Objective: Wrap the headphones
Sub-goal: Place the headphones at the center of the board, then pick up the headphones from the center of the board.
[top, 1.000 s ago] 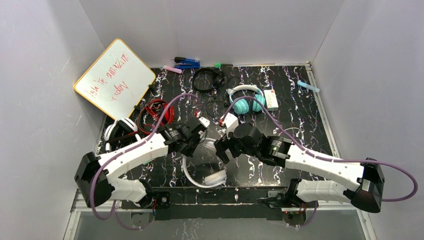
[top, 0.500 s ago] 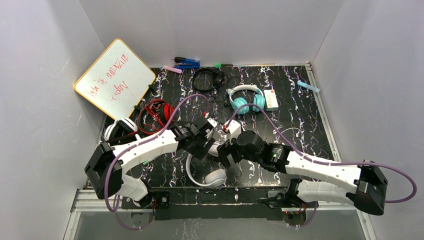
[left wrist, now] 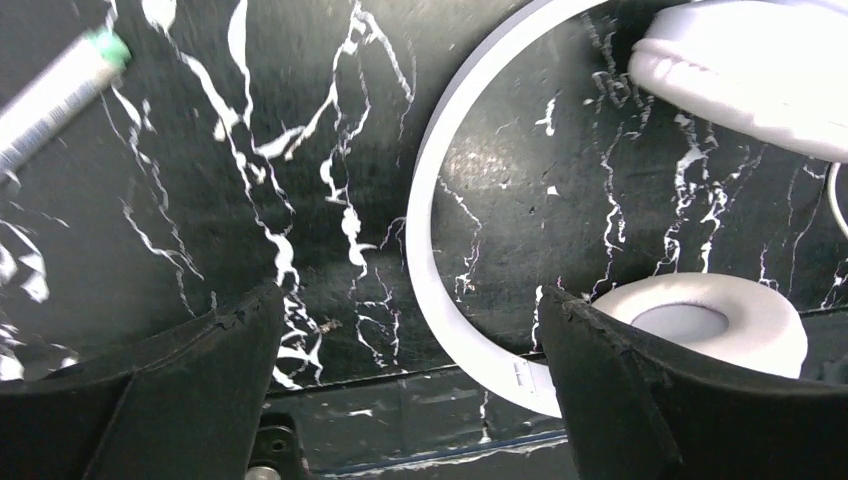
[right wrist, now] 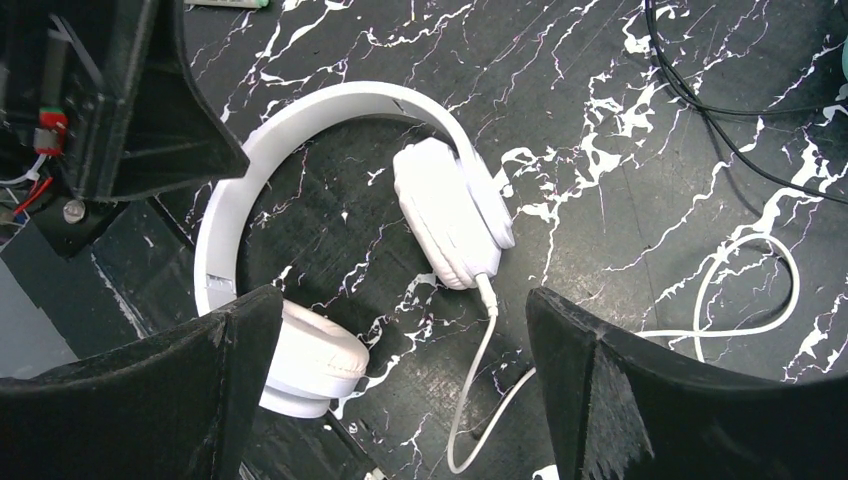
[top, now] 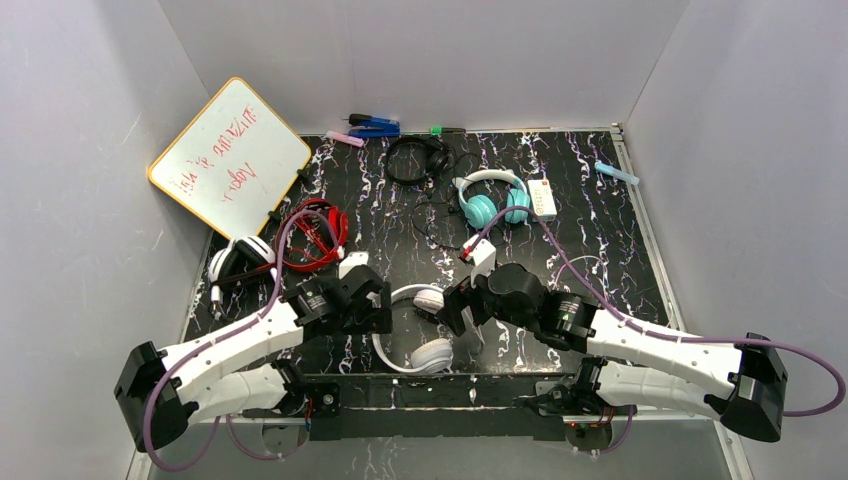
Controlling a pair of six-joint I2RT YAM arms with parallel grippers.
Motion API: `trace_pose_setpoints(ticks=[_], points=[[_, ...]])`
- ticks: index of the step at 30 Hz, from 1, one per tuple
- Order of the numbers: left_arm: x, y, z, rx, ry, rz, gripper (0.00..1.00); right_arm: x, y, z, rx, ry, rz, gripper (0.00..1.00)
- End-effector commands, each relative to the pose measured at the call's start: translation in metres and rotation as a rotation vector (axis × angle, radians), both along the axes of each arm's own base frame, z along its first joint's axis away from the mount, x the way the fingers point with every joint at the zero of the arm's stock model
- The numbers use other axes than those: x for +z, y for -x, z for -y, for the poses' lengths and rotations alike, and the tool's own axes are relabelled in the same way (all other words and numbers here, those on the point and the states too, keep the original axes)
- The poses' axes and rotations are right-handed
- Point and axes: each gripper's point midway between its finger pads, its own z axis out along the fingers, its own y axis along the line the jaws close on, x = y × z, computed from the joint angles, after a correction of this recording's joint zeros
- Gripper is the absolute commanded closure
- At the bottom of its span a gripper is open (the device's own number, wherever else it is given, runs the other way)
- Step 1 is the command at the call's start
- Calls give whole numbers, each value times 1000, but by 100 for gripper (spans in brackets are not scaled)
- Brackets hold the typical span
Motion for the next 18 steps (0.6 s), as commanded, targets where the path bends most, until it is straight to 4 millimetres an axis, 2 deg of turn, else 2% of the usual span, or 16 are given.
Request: trace_pose_setpoints(ticks=[1,6,9,12,14,18], points=[[-15,9,12,191,150,-70,7,25,-7,-9,-13,-83,40,1],[-36,8,7,225,108,-84,13,28,-3,-16,20,-92,22,1],[-49,8,7,229,69,-108,17,16,-2,-19,33,-55,-1,1],[-55,5,8,227,47,-110,18,7,-11,-19,-28,-21,-16,1],[-56,3,9,223,37,-107,18,5,-15,-26,-42,-28,-31,1],[-54,0,10,218,26,-98,18,-12,-22,-39,-60,12,-71,1]])
